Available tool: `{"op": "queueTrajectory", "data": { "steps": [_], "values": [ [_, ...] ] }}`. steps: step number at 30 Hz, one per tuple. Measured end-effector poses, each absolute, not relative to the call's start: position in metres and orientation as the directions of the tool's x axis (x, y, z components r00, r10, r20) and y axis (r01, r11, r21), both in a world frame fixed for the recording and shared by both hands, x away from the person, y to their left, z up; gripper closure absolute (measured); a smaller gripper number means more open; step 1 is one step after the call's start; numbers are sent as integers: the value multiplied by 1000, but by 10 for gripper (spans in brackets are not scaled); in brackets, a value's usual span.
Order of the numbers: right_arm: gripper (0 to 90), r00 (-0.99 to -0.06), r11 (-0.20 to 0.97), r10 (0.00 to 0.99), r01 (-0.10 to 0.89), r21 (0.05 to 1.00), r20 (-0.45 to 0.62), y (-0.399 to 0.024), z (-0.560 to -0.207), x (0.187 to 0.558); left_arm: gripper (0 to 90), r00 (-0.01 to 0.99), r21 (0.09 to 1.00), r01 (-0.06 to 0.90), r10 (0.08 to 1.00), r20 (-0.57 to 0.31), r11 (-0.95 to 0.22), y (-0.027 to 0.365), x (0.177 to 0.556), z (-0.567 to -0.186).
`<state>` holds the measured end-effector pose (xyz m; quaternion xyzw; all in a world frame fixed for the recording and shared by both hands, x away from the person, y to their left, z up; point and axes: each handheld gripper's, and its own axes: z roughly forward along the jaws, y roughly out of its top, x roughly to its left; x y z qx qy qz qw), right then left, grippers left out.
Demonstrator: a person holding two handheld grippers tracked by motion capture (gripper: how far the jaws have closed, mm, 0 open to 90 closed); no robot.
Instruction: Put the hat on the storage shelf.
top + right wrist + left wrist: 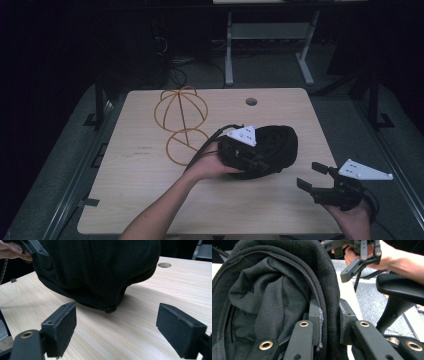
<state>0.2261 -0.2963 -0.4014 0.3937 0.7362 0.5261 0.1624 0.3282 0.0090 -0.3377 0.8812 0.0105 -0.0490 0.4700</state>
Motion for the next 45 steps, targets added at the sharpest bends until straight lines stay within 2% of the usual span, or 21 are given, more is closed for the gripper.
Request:
{"op": "queueTrajectory", "data": {
  "steps": [11,14,17,20,23,27,31,40,45],
  "values": [
    [163,-651,149,746,370,917,141,-279,-384,244,764,993,856,41,-70,-90,-515,8,326,-321],
    [211,-650,173,752,362,916,115,-272,-377,250,763,992,865,38,-87,-94,-501,6,324,-318],
    [317,-650,182,754,337,924,89,-269,-373,253,763,991,868,28,-101,-90,-496,5,321,-315],
    [479,-660,190,748,320,928,74,-265,-369,256,763,992,870,20,-100,-79,-494,4,320,-312],
    [684,-686,182,721,322,929,97,-263,-368,259,764,993,871,25,-90,-79,-490,6,323,-310],
    [849,-706,187,701,322,928,103,-262,-366,263,762,993,875,40,-80,-90,-482,11,327,-310],
    [863,-704,208,706,318,925,83,-260,-360,264,749,994,882,49,-61,-88,-470,15,329,-311],
    [871,-705,266,709,275,924,5,-253,-341,263,665,998,884,60,-1,-68,-464,30,332,-314],
    [874,-712,268,702,259,928,-4,-249,-329,266,606,998,872,54,40,-40,-487,37,332,-314]
  ]
}}
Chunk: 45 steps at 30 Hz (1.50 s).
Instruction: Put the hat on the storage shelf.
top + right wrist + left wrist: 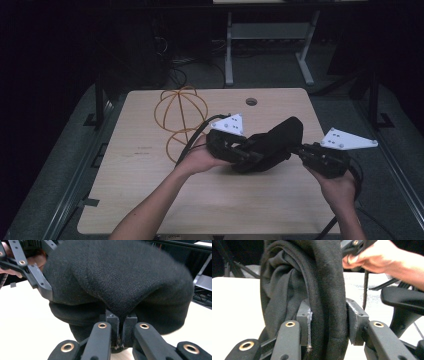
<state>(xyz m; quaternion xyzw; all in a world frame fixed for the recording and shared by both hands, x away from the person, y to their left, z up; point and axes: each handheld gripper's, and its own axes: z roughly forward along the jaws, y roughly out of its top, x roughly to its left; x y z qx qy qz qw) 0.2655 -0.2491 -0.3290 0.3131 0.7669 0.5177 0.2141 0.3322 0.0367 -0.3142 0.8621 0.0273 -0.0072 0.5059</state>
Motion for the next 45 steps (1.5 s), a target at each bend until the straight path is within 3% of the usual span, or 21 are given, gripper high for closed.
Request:
{"op": "queueTrajectory", "data": {
  "steps": [15,21,45],
  "values": [
    [876,-714,261,700,269,927,10,-245,-296,284,414,982,872,39,178,56,-488,84,320,-309],
    [875,-731,265,681,287,921,32,-243,-280,295,395,970,850,36,223,97,-525,111,308,-322],
    [874,-802,339,597,258,905,5,-184,-207,339,358,919,819,152,385,89,-554,197,289,-390]
  ]
}}
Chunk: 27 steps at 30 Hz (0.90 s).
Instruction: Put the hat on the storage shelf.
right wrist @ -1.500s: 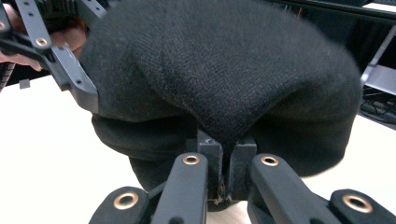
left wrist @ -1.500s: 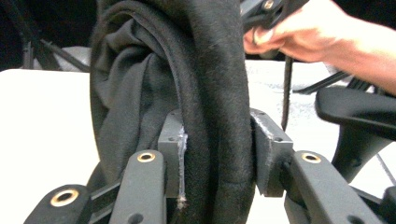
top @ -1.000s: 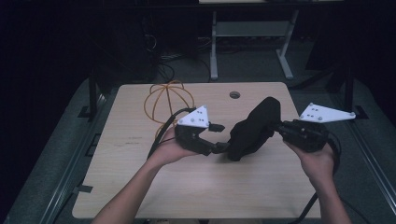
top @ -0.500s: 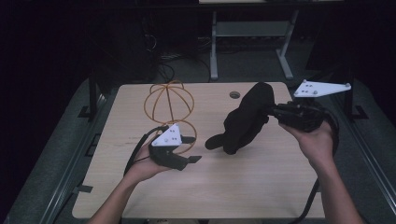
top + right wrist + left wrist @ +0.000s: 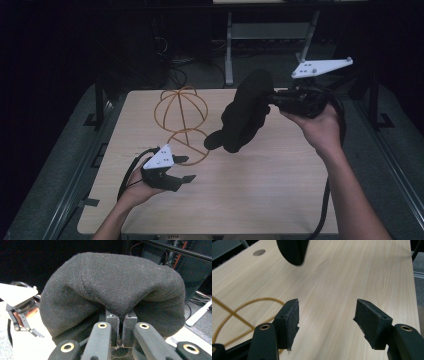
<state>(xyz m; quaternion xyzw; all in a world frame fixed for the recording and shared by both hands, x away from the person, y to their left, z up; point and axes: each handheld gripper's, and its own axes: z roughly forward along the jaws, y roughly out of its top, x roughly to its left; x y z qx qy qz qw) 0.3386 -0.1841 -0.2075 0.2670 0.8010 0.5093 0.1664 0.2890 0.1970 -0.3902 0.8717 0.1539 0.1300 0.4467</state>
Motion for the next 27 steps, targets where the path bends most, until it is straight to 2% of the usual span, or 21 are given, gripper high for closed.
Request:
{"op": "queueTrajectory", "data": {
  "steps": [17,27],
  "values": [
    [872,-875,461,481,208,863,-46,-88,-160,391,352,919,811,186,391,57,-555,205,282,-419],
    [869,-902,559,430,235,795,-36,-30,-157,428,346,932,808,164,357,61,-566,201,285,-418]
  ]
}}
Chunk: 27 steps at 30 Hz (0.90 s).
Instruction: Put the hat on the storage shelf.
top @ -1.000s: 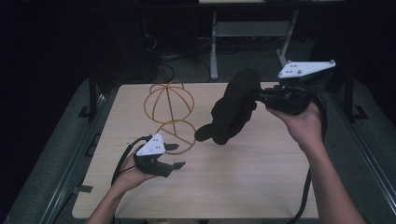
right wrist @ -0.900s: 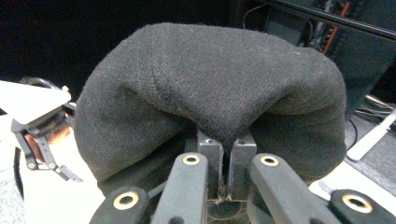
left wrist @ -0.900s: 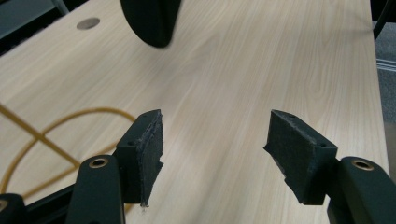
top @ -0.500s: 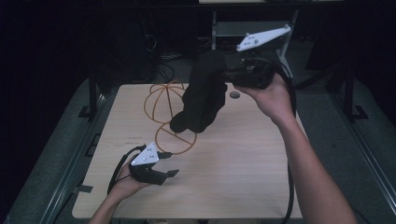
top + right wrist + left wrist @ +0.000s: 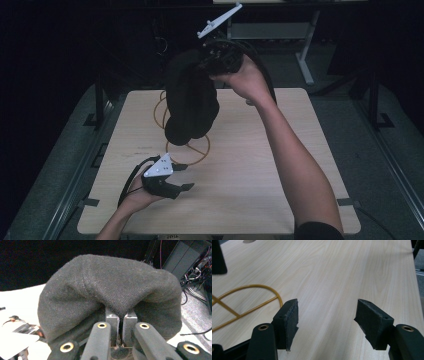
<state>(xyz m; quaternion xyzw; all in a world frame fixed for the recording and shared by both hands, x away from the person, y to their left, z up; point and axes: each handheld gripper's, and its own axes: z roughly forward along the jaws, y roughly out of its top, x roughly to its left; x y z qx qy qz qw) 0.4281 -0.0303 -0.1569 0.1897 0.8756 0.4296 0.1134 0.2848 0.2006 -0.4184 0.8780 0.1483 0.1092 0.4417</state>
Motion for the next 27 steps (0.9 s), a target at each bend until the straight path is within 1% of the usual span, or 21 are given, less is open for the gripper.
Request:
{"op": "queueTrajectory", "data": {
  "steps": [2,6,8,10,12,17,18,19,21,23,25,27],
  "values": [
    [868,-905,571,425,239,786,-33,-22,-158,435,346,936,813,155,347,61,-562,199,284,-419],
    [864,-912,598,408,241,764,-32,-5,-160,448,346,945,798,121,315,89,-590,191,280,-419],
    [863,-912,619,407,235,750,-50,6,-162,453,345,949,791,106,299,101,-602,188,278,-419],
    [861,-920,624,391,238,744,-34,16,-165,459,344,953,785,89,282,113,-614,184,276,-420],
    [861,-922,641,386,236,730,-40,27,-167,465,344,955,784,74,270,123,-616,181,274,-421],
    [840,-928,627,373,250,738,-2,50,-180,479,343,963,780,53,238,125,-624,175,268,-421],
    [822,-928,628,372,248,738,-4,54,-184,481,343,964,781,54,235,121,-622,174,267,-422],
    [775,-923,628,384,262,733,1,59,-189,482,343,966,782,50,229,120,-622,173,267,-422],
    [712,-922,634,387,270,725,4,66,-201,487,342,969,777,43,215,121,-628,171,264,-422],
    [618,-918,639,395,287,713,15,71,-212,490,339,972,773,25,195,128,-634,169,263,-423],
    [577,-919,645,393,295,704,25,72,-219,491,335,974,787,30,196,117,-616,167,261,-424],
    [511,-919,643,393,305,703,39,72,-223,492,329,975,786,31,194,113,-618,167,261,-424]
  ]
}}
